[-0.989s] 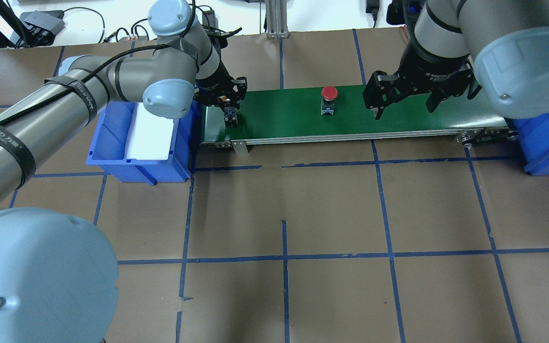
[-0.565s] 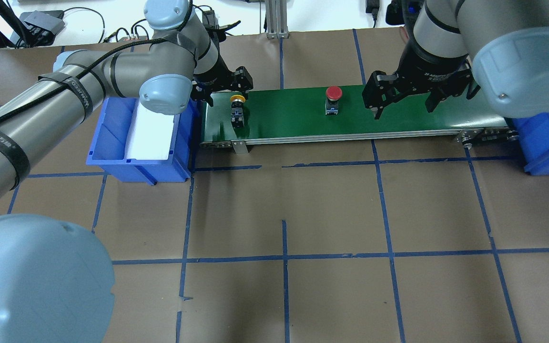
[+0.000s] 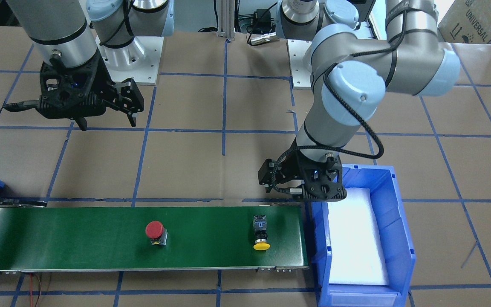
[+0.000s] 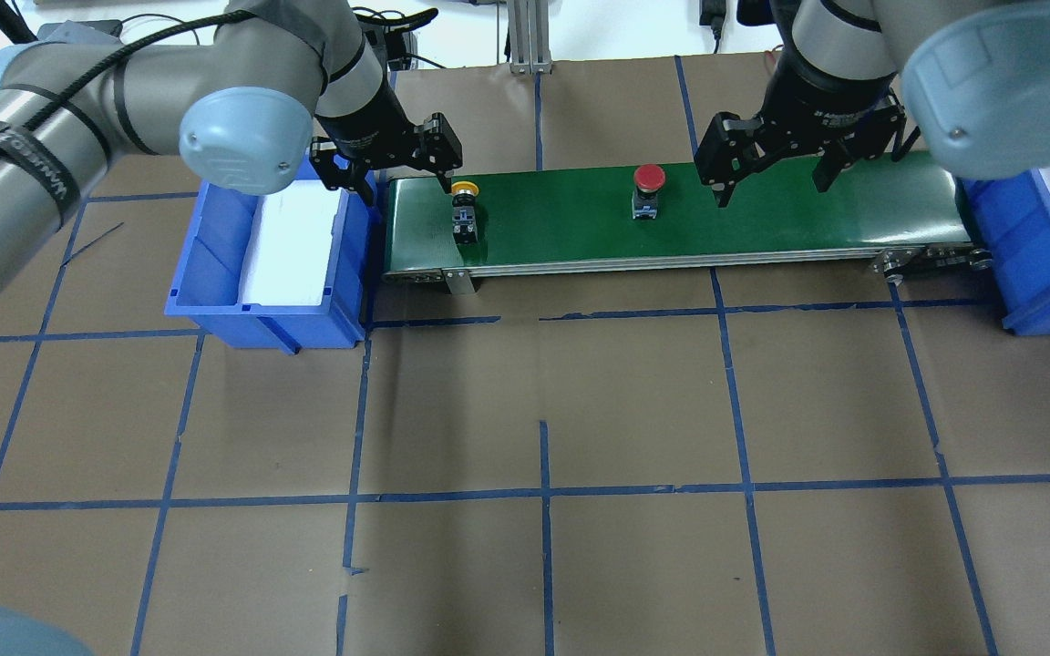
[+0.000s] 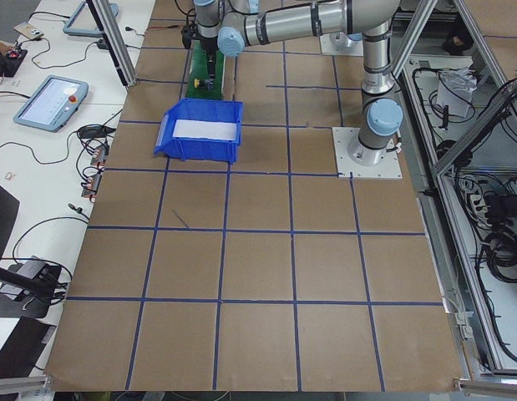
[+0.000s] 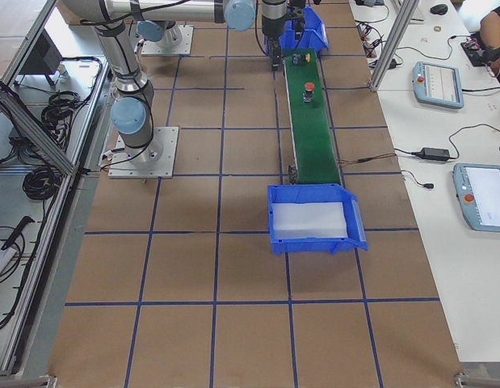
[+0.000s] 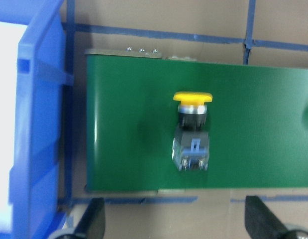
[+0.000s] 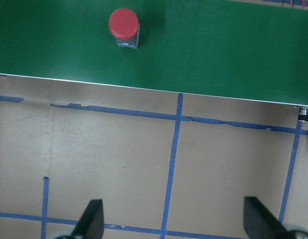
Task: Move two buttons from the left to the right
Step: 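Raise the left gripper away while the right gripper moves to the conveyor's far end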
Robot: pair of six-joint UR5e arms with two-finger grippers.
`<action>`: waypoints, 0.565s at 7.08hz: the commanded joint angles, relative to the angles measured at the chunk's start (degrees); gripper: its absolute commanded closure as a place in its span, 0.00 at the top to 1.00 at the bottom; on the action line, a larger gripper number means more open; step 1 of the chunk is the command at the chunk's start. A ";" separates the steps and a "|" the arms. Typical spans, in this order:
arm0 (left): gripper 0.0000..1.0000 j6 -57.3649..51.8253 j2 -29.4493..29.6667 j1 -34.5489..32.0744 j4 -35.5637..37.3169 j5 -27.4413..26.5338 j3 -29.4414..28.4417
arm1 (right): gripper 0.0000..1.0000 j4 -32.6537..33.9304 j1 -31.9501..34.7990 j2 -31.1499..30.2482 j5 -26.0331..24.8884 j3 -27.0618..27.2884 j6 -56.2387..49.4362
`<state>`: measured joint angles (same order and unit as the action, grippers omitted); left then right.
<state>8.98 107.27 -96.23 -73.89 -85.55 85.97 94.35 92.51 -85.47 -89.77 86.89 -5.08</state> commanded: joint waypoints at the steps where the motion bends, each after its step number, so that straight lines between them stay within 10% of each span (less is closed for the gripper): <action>1: 1.00 -3.52 -7.40 1.74 -14.27 -5.94 0.43 | 1.00 -2.15 0.04 5.91 0.04 -8.20 -1.25; 4: 1.00 -17.62 -16.21 14.79 -20.32 -6.12 0.61 | 0.98 -2.33 -3.46 12.42 0.04 -14.29 -13.23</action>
<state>-2.34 93.50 -86.97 -91.89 -91.69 86.53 91.93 90.89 -75.26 -89.74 74.05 -12.34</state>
